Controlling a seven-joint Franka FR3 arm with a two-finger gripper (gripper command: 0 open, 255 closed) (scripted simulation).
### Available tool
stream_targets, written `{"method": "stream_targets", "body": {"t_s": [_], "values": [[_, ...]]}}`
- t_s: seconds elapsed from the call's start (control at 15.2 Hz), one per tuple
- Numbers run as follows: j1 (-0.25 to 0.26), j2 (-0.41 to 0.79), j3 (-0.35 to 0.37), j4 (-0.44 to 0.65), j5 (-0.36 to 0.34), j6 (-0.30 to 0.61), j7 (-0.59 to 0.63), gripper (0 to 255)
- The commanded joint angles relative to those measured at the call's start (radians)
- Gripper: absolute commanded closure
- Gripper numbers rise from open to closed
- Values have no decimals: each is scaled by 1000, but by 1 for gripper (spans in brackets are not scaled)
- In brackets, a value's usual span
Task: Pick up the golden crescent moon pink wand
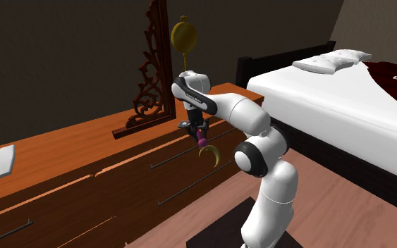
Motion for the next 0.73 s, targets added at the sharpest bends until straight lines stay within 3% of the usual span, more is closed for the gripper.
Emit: {"method": "stream_targets", "body": {"t_s": [0.0,0.13,0.2,0.26,0.66], "values": [[0,110,1,-11,2,29,-8,255],[1,121,2,9,2,21,-7,255],[1,104,2,-48,2,63,-7,255],[-6,67,-6,-60,-6,34,-25,255],[-8,93,-5,57,-3,-57,-22,255]]}}
